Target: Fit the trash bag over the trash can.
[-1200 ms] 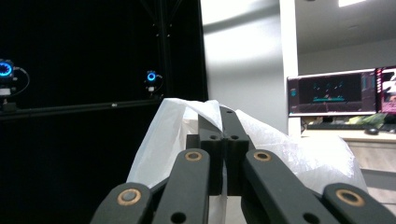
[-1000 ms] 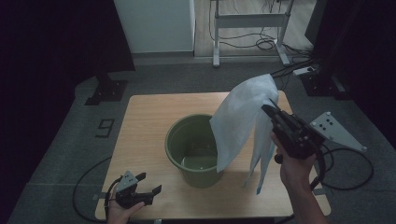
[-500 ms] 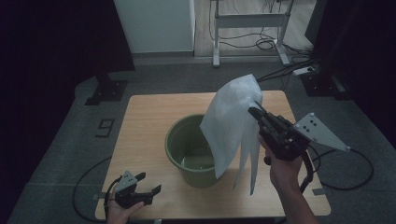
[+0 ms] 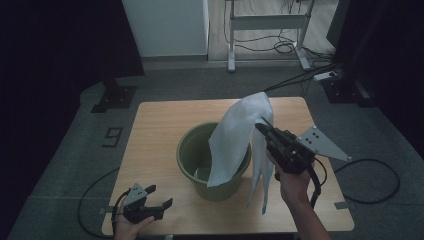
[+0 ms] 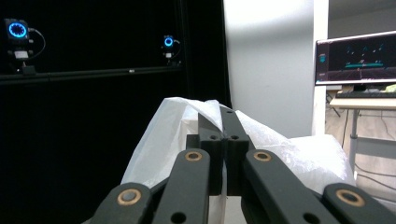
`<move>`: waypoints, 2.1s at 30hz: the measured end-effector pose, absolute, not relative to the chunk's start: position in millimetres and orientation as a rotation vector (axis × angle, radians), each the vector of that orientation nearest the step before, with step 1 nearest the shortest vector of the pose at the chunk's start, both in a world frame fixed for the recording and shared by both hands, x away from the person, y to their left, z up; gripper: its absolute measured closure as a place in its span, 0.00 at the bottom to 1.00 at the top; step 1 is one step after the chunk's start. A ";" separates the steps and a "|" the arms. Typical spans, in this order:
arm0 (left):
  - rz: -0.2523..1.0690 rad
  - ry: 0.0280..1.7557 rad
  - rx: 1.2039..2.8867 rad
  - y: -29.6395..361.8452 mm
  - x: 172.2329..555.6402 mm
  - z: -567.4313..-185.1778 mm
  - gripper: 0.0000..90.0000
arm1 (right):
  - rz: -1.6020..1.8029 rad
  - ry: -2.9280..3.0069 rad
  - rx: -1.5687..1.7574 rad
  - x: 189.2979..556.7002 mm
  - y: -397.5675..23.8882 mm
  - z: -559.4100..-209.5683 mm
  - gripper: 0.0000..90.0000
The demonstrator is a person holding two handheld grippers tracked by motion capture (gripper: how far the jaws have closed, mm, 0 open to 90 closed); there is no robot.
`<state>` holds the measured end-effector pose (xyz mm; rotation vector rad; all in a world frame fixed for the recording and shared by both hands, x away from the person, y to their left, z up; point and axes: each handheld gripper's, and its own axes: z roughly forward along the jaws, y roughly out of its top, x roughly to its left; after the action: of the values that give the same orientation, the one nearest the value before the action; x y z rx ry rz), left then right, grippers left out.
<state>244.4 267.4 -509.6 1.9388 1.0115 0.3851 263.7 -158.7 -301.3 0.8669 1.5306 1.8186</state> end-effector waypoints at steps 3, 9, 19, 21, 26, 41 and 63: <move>0.386 1.010 1.936 267.6 244.0 -508.4 0.15 | 1.811 1.552 0.869 265.0 -154.7 -305.9 0.99; 0.394 0.995 1.921 266.7 241.4 -502.4 0.15 | 1.785 1.610 0.858 267.0 -141.5 -315.0 0.99; 0.408 0.957 1.894 262.3 235.2 -489.0 0.16 | 1.754 1.646 0.871 271.2 -137.3 -324.9 0.99; 0.416 0.944 1.894 260.3 232.6 -484.6 0.16 | 1.748 1.643 0.884 273.7 -139.6 -325.9 0.99; 0.426 0.923 1.883 254.7 224.8 -472.2 0.16 | 1.745 1.626 0.899 276.5 -144.2 -324.4 0.99; 0.436 0.853 1.853 240.7 210.6 -445.0 0.16 | 1.718 1.639 0.883 275.6 -124.9 -325.8 0.99; 0.431 0.865 1.858 241.9 213.1 -450.0 0.16 | 1.579 1.823 0.870 262.5 -128.7 -376.3 0.99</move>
<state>213.1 241.9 -450.0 1.8576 0.8654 0.4309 262.5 -128.7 -376.3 0.8699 1.8227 1.5792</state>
